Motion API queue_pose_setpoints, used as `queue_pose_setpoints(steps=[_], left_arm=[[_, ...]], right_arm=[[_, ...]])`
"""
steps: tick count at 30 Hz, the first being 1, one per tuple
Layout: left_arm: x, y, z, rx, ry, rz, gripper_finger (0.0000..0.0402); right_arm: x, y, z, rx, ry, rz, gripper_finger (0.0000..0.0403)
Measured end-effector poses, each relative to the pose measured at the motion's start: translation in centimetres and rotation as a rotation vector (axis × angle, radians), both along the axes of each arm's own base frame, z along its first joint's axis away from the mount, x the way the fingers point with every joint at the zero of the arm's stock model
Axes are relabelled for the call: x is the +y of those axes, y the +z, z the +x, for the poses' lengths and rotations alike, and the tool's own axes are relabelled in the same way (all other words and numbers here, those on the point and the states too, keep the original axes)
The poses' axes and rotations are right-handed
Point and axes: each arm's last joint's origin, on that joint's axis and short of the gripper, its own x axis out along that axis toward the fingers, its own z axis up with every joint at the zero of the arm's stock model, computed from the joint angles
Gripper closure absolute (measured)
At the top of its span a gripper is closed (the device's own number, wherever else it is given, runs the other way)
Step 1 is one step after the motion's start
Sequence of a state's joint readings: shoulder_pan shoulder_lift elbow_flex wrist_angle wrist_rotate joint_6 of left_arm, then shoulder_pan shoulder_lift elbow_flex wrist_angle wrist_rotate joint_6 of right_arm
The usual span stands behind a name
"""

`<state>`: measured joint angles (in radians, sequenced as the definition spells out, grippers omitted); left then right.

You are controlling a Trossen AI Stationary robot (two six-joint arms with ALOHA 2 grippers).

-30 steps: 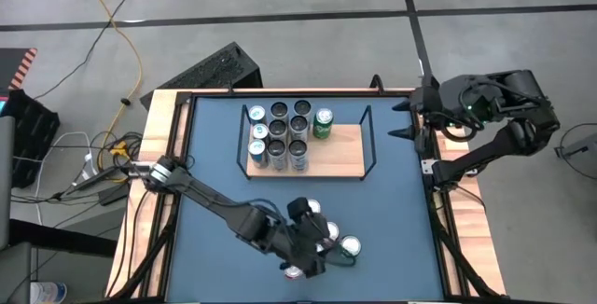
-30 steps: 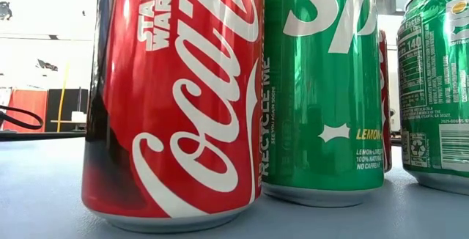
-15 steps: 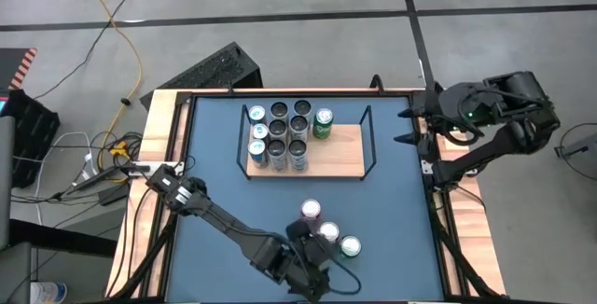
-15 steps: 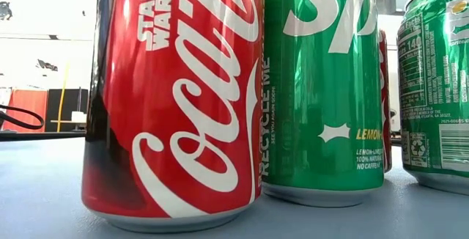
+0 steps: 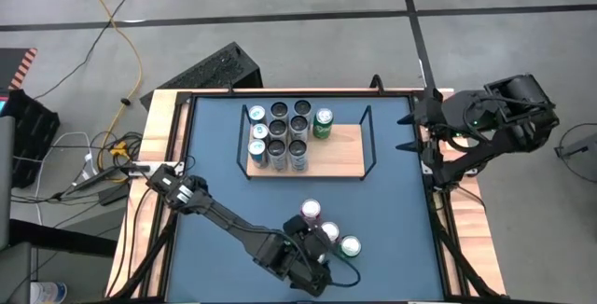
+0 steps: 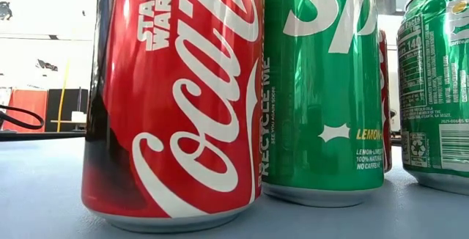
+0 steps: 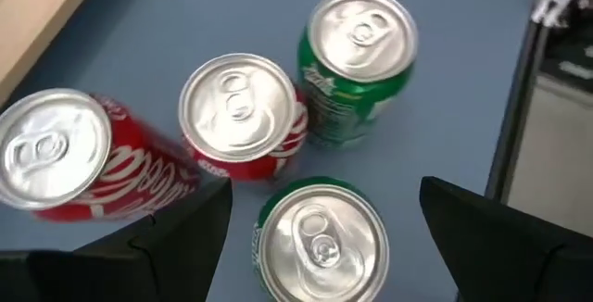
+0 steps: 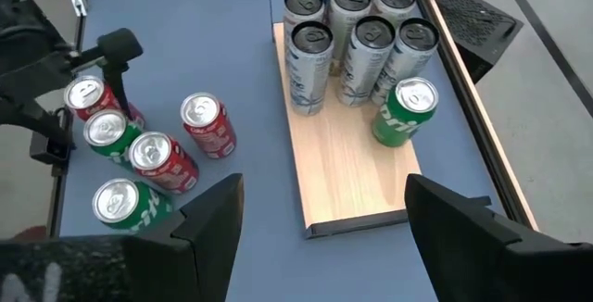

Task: Place canned beverage on shelf
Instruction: Put the left green soda can on the shelf aligned with the other green soda can

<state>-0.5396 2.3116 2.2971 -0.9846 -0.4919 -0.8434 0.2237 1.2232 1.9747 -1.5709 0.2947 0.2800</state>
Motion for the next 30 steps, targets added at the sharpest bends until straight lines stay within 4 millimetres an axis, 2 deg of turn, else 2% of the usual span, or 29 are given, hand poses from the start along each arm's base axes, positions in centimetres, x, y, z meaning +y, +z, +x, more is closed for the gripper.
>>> queue_pose_setpoints(steps=[7,13,19,30], left_arm=[[-0.6,-2.4,0.5,0.066,-0.048,0.033,0.0068],[0.0,-2.8,-0.2,0.127,0.04,0.041,0.0068],[0.1,-3.1,-0.2,0.172,0.002,0.022,0.0069],[0.4,-3.4,-0.5,0.244,-0.098,0.081,0.0118]], right_arm=[[0.0,0.0,0.0,0.0,0.001,-0.001,0.0121],[0.0,0.0,0.0,0.003,0.013,-0.013,0.0121],[0.0,0.0,0.0,0.003,0.013,-0.013,0.0121],[0.0,0.0,0.0,0.003,0.013,-0.013,0.0121]])
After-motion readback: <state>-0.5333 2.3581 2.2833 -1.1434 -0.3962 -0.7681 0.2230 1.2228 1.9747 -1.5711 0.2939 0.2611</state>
